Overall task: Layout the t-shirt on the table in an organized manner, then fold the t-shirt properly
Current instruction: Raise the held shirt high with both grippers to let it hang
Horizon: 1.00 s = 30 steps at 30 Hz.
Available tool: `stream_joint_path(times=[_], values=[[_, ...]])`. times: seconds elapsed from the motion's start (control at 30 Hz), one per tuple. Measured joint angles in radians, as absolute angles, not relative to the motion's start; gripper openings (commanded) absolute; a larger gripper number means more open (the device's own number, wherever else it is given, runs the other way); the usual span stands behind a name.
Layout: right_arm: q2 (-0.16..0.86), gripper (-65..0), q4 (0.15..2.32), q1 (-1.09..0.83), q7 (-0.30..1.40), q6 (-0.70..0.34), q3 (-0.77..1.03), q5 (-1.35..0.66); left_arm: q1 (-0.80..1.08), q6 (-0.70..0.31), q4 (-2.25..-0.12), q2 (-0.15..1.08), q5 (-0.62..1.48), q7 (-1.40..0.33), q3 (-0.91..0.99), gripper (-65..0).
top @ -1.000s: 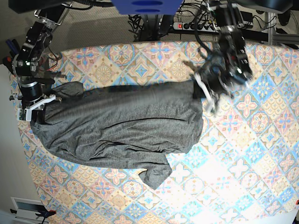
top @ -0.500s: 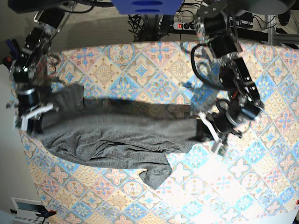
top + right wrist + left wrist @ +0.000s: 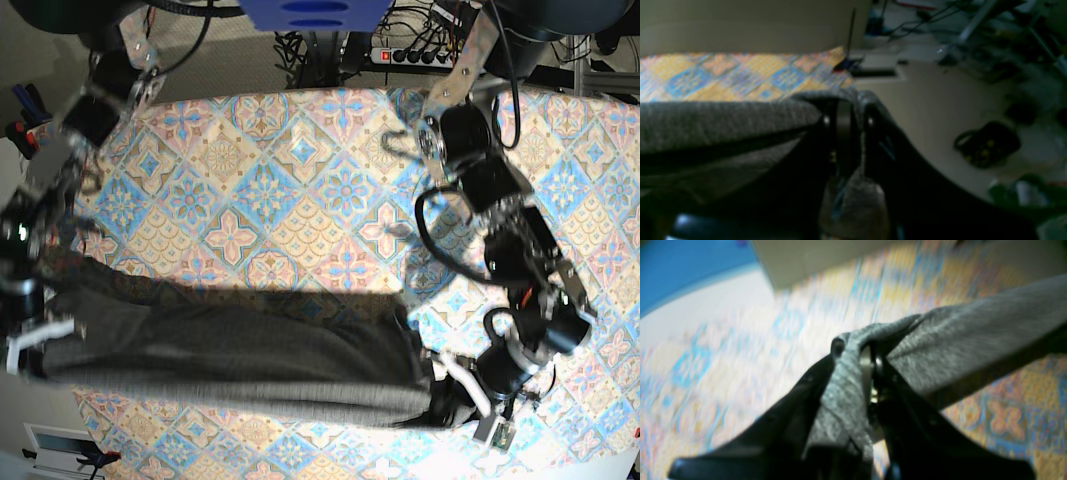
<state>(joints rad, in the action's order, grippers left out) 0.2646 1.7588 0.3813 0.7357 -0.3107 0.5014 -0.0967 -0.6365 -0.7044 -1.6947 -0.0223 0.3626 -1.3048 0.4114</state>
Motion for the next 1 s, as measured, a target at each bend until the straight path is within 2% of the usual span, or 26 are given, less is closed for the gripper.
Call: stream_joint_path(times=[0.1,0.23,0.37,0.57,0.67,1.0], values=[[0.312,-65.0,1.692,0.483,0.72,-0.319,0.416,-0.112,-0.689,-0.704,-1.621,0.012,0.355,-1.301,0.411,-62.8],[0.326,-65.0,1.563,0.563,0.723,-0.317,0.361,-0.105,-0.783,-0.702,-1.538,0.046,0.342,-1.293,0.417,-62.8],[0.333,-65.0,1.433,0.671,0.731,-0.316,0.3,-0.094,-0.864,-0.701,-1.468,0.072,0.336,-1.21,0.413,-62.8],[0.336,-65.0,1.289,0.868,0.685,-0.314,0.185,-0.104,-0.984,-0.7,-1.236,0.1,0.263,-1.144,0.407,-62.8],[0.337,-65.0,1.211,0.929,0.664,-0.312,0.141,-0.102,-1.027,-0.701,-1.18,0.136,0.238,-1.081,0.341,-62.8],[0.344,-65.0,0.858,1.166,0.435,-0.306,0.017,-0.089,-1.212,-0.7,-0.904,0.16,0.159,-0.863,0.292,-62.8]])
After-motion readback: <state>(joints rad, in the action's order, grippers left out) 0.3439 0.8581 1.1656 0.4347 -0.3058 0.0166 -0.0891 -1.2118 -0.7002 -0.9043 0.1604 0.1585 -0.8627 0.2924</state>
